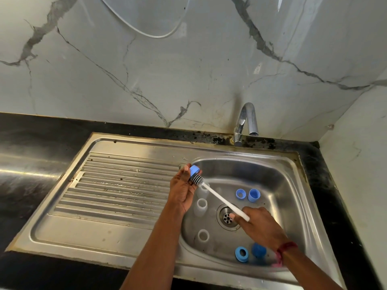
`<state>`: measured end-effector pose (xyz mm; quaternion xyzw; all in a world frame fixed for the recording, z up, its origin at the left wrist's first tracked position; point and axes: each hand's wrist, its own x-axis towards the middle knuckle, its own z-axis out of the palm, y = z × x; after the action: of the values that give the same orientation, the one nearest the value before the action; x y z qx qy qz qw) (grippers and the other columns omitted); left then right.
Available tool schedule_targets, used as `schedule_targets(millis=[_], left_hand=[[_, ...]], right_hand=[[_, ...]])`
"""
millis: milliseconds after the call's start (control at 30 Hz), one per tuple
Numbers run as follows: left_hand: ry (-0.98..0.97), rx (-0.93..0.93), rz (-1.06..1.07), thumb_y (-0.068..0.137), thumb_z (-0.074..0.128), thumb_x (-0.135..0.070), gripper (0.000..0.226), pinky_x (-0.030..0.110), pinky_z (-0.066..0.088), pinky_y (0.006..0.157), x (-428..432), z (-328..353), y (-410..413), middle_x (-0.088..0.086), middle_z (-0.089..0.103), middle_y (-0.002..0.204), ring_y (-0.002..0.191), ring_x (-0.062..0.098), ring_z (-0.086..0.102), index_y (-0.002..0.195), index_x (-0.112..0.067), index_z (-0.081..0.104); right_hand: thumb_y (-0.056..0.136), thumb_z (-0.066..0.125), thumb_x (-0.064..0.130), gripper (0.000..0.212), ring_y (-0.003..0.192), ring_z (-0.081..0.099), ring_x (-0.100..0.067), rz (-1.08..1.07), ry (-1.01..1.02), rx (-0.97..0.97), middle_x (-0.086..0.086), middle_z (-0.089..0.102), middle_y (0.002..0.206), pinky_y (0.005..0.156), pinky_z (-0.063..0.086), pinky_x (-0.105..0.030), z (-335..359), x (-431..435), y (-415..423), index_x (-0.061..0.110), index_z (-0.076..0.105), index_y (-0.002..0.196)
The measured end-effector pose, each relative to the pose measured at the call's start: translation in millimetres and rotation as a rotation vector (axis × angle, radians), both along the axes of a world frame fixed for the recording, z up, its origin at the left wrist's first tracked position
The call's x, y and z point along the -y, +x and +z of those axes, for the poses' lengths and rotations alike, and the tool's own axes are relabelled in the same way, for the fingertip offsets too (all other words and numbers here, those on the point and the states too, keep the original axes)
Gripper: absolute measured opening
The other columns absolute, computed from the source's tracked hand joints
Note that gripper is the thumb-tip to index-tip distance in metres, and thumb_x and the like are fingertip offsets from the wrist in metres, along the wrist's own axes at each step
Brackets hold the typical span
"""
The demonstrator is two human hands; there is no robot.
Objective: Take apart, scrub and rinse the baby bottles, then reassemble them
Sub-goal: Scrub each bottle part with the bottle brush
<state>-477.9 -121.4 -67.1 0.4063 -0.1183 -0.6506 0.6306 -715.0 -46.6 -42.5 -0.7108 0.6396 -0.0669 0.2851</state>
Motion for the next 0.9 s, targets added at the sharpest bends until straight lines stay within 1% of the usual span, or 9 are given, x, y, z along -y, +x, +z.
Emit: schedule_targets(millis=[133, 333, 500, 600, 700, 733, 800, 867, 900], left_hand=[[0.009, -0.009, 0.01, 0.081, 0.065, -0.021, 0.031, 0.054, 0.05, 0.093, -3.7, -1.3, -0.2, 0.018, 0.069, 0.109, 0.101, 0.03, 0.068, 0.108, -0.005, 0.066], [0.004, -0.027, 0.005, 0.08, 0.063, -0.021, 0.032, 0.038, 0.059, 0.083, -7.5, 6.1, -0.1, 0.015, 0.072, 0.099, 0.088, 0.024, 0.072, 0.108, -0.005, 0.065], [-0.007, -0.053, -0.024, 0.093, 0.055, -0.017, 0.028, 0.037, 0.059, 0.082, -11.1, 5.3, 4.2, 0.017, 0.069, 0.109, 0.093, 0.025, 0.071, 0.117, -0.004, 0.061], [-0.025, -0.067, -0.012, 0.082, 0.064, -0.024, 0.044, 0.043, 0.058, 0.086, -9.5, 5.9, 2.6, 0.023, 0.065, 0.115, 0.097, 0.03, 0.071, 0.12, -0.002, 0.059], [-0.034, -0.056, 0.005, 0.059, 0.093, -0.037, 0.073, 0.05, 0.051, 0.095, -6.1, 1.9, 3.8, 0.025, 0.068, 0.112, 0.102, 0.036, 0.07, 0.117, -0.005, 0.062], [-0.024, -0.069, 0.006, 0.054, 0.096, -0.038, 0.078, 0.051, 0.049, 0.096, -5.9, 0.7, 4.8, 0.024, 0.068, 0.111, 0.102, 0.037, 0.069, 0.116, -0.006, 0.062], [-0.003, -0.1, 0.033, 0.068, 0.088, -0.033, 0.058, 0.049, 0.049, 0.095, -6.6, 1.8, 6.0, 0.025, 0.068, 0.11, 0.099, 0.037, 0.07, 0.113, -0.006, 0.062], [0.02, -0.101, 0.057, 0.093, 0.062, -0.022, 0.024, 0.047, 0.056, 0.089, -6.7, 4.5, 7.2, 0.023, 0.067, 0.109, 0.096, 0.035, 0.07, 0.111, -0.007, 0.06], [0.028, -0.095, 0.062, 0.098, 0.054, -0.019, 0.019, 0.045, 0.06, 0.083, -6.3, 5.4, 8.7, 0.021, 0.067, 0.107, 0.094, 0.033, 0.07, 0.111, -0.007, 0.059]], right_hand=[[0.093, 0.057, 0.051, 0.047, 0.042, 0.04, -0.006, -0.026, 0.069, 0.183, 0.009, 0.045, 0.044, 0.047, 0.034, -0.017, -6.1, 2.3, -2.7, 0.021, 0.048, 0.058], [0.094, 0.059, 0.046, 0.049, 0.04, 0.046, -0.011, -0.155, 0.161, 0.385, 0.004, 0.048, 0.044, 0.047, 0.043, -0.024, -15.8, -5.4, 1.0, 0.014, 0.047, 0.059], [0.097, 0.053, 0.048, 0.047, 0.036, 0.034, -0.014, -0.238, 0.377, 0.57, -0.008, 0.046, 0.049, 0.037, 0.028, -0.022, -7.9, -16.1, 7.2, 0.011, 0.048, 0.069], [0.095, 0.054, 0.054, 0.048, 0.037, 0.029, -0.015, -0.277, 0.485, 0.61, -0.008, 0.043, 0.05, 0.037, 0.021, -0.021, -9.7, -20.5, 12.7, 0.014, 0.046, 0.07], [0.093, 0.054, 0.059, 0.048, 0.04, 0.026, -0.013, -0.271, 0.539, 0.599, -0.006, 0.041, 0.052, 0.038, 0.018, -0.021, -7.3, -22.1, 17.9, 0.018, 0.043, 0.07], [0.093, 0.054, 0.058, 0.047, 0.04, 0.026, -0.012, -0.253, 0.537, 0.591, -0.005, 0.04, 0.052, 0.038, 0.018, -0.021, -4.8, -20.8, 19.0, 0.019, 0.042, 0.07], [0.096, 0.054, 0.052, 0.046, 0.038, 0.029, -0.01, -0.203, 0.464, 0.547, -0.001, 0.04, 0.049, 0.036, 0.024, -0.021, 0.1, -16.4, 19.5, 0.018, 0.042, 0.067], [0.097, 0.056, 0.044, 0.045, 0.037, 0.031, -0.008, -0.152, 0.341, 0.469, 0.004, 0.04, 0.046, 0.04, 0.03, -0.02, 0.8, -9.9, 15.7, 0.015, 0.044, 0.064], [0.096, 0.058, 0.044, 0.045, 0.039, 0.032, -0.008, -0.142, 0.286, 0.439, 0.007, 0.04, 0.046, 0.044, 0.031, -0.023, -0.1, -6.4, 11.8, 0.015, 0.046, 0.063]])
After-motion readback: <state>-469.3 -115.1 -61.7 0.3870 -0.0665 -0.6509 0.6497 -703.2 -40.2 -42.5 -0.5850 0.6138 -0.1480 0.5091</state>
